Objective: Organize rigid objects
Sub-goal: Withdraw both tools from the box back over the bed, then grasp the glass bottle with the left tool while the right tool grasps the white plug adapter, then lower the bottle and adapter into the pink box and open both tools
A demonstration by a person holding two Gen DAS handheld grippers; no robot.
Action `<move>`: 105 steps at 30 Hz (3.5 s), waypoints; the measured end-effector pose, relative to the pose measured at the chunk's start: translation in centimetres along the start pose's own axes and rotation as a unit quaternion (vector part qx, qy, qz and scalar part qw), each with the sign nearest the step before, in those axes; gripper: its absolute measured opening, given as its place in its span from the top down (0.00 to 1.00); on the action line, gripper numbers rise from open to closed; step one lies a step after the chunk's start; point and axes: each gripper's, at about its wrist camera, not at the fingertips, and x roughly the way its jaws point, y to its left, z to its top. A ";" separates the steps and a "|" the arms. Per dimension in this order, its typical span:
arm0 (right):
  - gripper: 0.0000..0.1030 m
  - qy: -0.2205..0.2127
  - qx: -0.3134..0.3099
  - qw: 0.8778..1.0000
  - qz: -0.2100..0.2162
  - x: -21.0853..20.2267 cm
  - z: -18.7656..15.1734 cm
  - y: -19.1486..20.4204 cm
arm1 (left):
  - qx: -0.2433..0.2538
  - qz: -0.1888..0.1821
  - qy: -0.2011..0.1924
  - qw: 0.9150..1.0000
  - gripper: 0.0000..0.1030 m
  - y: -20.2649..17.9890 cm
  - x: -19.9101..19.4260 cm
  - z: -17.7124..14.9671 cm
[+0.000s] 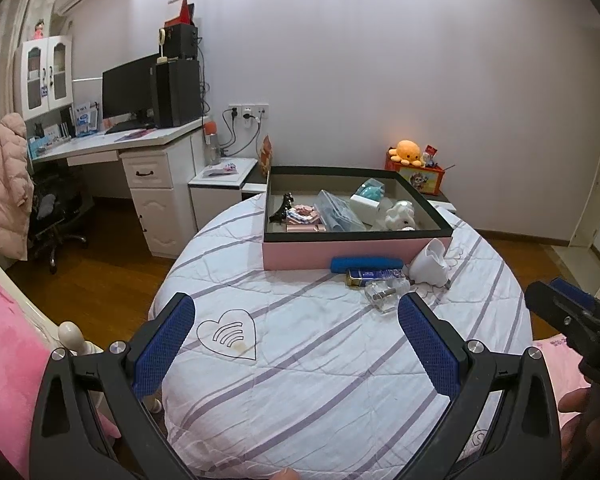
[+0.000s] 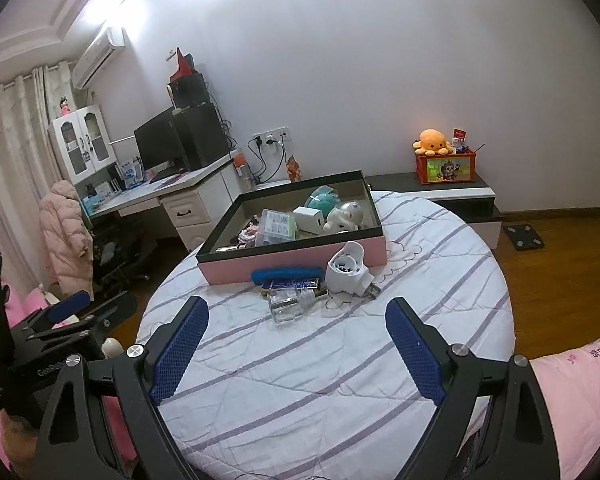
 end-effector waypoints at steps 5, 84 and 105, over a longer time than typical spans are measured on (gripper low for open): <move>0.11 0.008 -0.007 1.000 0.003 0.4 -0.3 0.6 | -0.002 0.001 0.003 1.000 0.00 0.2 0.0 -0.1; 0.40 0.117 -0.028 0.992 0.037 14.0 2.7 -4.1 | -0.004 -0.119 0.109 0.987 0.47 -3.4 13.7 1.6; 0.40 0.104 -0.053 0.992 0.038 23.6 17.2 -2.5 | 0.034 -0.063 0.079 0.994 0.47 -1.9 25.0 17.0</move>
